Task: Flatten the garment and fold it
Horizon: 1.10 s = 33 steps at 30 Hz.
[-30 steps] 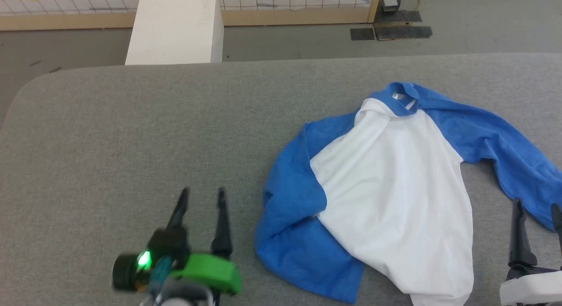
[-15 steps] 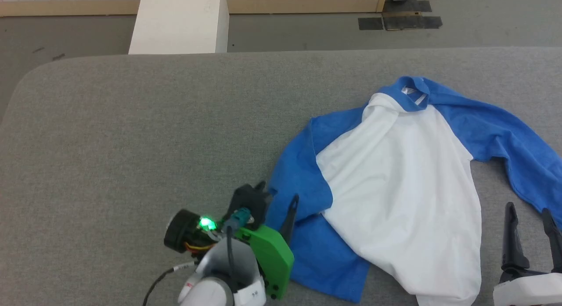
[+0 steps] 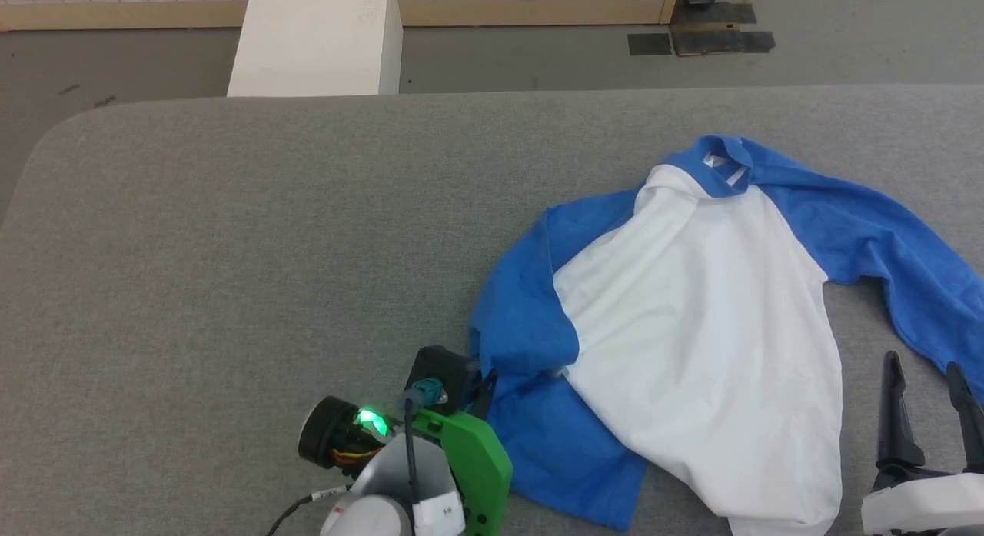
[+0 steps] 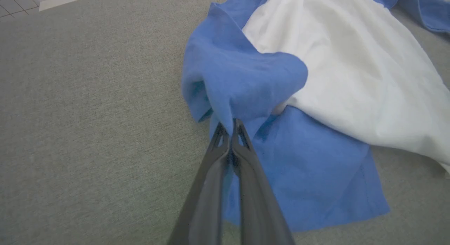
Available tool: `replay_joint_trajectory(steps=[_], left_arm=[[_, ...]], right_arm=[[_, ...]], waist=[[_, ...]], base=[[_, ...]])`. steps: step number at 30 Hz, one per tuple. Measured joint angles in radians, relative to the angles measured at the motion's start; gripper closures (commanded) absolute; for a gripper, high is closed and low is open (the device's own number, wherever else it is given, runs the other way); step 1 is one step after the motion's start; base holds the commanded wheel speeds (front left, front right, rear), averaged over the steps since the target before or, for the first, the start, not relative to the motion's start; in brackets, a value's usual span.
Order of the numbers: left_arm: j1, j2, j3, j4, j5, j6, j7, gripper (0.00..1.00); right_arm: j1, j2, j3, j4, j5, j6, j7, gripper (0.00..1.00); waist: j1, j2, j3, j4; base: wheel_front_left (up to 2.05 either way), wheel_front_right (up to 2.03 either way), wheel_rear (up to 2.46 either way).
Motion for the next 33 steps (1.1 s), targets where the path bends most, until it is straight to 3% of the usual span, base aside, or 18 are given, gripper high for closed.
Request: replay_joint_trajectory(steps=[5,8,9,15,20,22,23,24,25,30,33], left_arm=[[0.000,-0.005,0.029,-0.007,-0.037,0.008,-0.022,1.00],[0.014,-0.013,0.081,-0.043,-0.114,0.025,-0.032,1.00],[0.053,-0.013,0.159,-0.088,-0.198,0.044,-0.039,1.00],[0.170,0.033,0.322,-0.121,-0.310,0.080,-0.042,1.00],[0.219,0.078,0.428,-0.032,-0.338,0.092,-0.091,1.00],[0.209,0.093,0.456,0.075,-0.332,0.099,-0.154,1.00],[0.203,0.092,0.457,0.100,-0.332,0.099,-0.165,0.88],[0.193,0.090,0.456,0.127,-0.332,0.099,-0.180,0.56],[0.181,0.085,0.458,0.150,-0.332,0.099,-0.198,0.00],[0.128,0.060,0.451,0.172,-0.333,0.088,-0.268,0.00],[0.115,0.059,0.436,0.091,-0.332,0.076,-0.284,0.00]], right_arm=[[0.000,0.000,-0.006,0.003,-0.002,0.000,0.000,0.00],[0.000,0.000,-0.007,0.001,-0.002,0.000,0.004,0.00],[0.002,0.000,-0.008,-0.002,-0.004,0.000,0.009,0.00],[0.015,0.000,-0.021,-0.017,-0.013,0.000,0.026,0.00],[0.018,0.000,-0.033,-0.031,-0.022,0.000,0.041,0.00],[0.017,0.000,-0.034,-0.041,-0.030,0.000,0.052,0.00],[0.017,0.000,-0.033,-0.041,-0.030,0.000,0.054,0.00],[0.017,0.000,-0.033,-0.042,-0.030,0.000,0.054,0.00],[0.016,0.000,-0.030,-0.043,-0.030,0.000,0.056,0.00],[0.016,0.000,-0.028,-0.044,-0.030,0.000,0.062,0.00],[0.016,0.000,-0.030,-0.044,-0.030,0.000,0.063,0.00]], waist=[[0.0000,0.0000,-0.014,-0.002],[0.0000,0.0000,-0.024,-0.002],[0.0000,0.0000,-0.033,-0.001],[0.0000,0.0000,-0.035,0.005],[0.0000,0.0000,-0.022,0.016],[0.0000,0.0000,-0.005,0.022],[0.0000,0.0000,-0.001,0.024],[0.0000,0.0000,0.003,0.025],[0.0000,0.0000,0.007,0.026],[0.0001,0.0000,0.013,0.021],[0.0000,0.0000,0.011,0.018]], base=[[0.00,0.00,0.00],[0.00,0.00,0.00],[0.00,0.00,0.00],[0.00,0.00,0.00],[0.00,0.00,0.00],[0.00,0.00,0.00],[0.00,0.00,0.00],[0.00,0.00,0.00],[0.00,0.00,0.00],[0.00,0.00,0.00],[0.00,0.00,0.00]])
